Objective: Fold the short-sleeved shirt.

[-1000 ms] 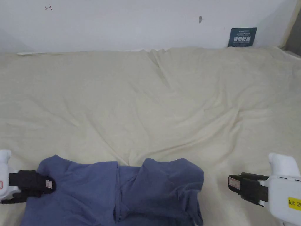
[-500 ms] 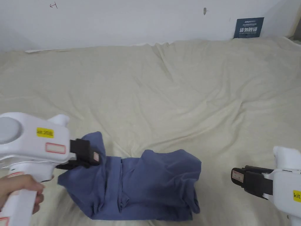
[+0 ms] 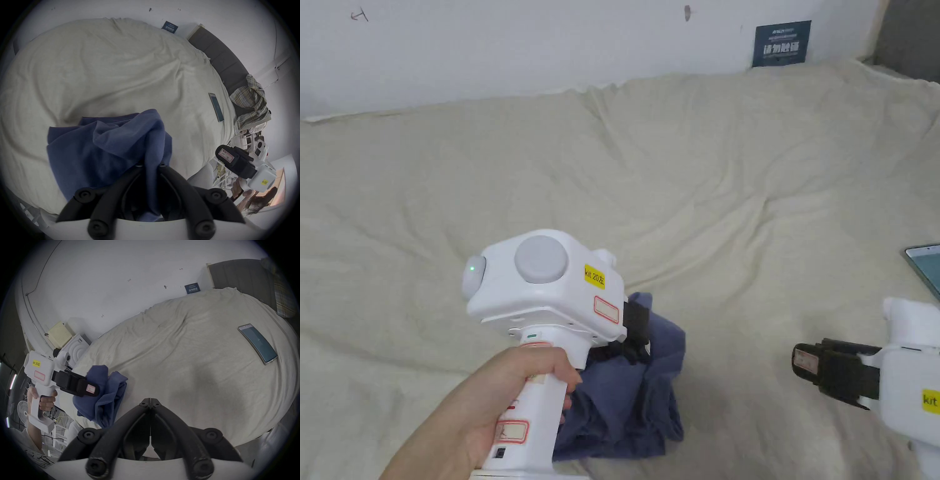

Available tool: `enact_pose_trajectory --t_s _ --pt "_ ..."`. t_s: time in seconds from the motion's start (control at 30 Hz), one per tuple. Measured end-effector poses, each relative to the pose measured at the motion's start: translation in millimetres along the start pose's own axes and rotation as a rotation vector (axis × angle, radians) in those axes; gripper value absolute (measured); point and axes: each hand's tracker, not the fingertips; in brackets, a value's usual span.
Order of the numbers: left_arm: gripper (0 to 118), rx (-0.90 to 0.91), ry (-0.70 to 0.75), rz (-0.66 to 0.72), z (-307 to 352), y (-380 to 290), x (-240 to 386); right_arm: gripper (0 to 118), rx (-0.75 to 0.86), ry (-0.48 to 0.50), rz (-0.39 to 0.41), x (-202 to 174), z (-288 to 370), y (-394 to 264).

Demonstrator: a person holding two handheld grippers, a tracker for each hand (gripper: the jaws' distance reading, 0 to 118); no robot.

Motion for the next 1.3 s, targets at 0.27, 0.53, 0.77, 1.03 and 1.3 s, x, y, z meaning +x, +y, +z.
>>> enact_pose_trajectory --t_s 0.27,0.53,0.77,1.03,1.3 --pt "118 -0.039 -0.201 0.066 1 -1 -5 0 -0.003 -0.004 0.004 -1 4 -1" --pt "116 0.131 -0.089 0.031 66 -4 -35 0 -0.006 -0.004 0.024 -4 3 -1" --pt "34 0.179 0.083 0.072 69 -18 -70 0 -0.018 -0.007 0.039 -9 -3 -1" --pt "5 0.105 0.007 0.047 25 -24 -63 0 -0.034 -0.013 0.059 -10 -5 -1" --pt "5 -0.033 -0.112 -0.025 -20 -37 -19 0 -0.023 -0.003 0.032 -2 -3 1"
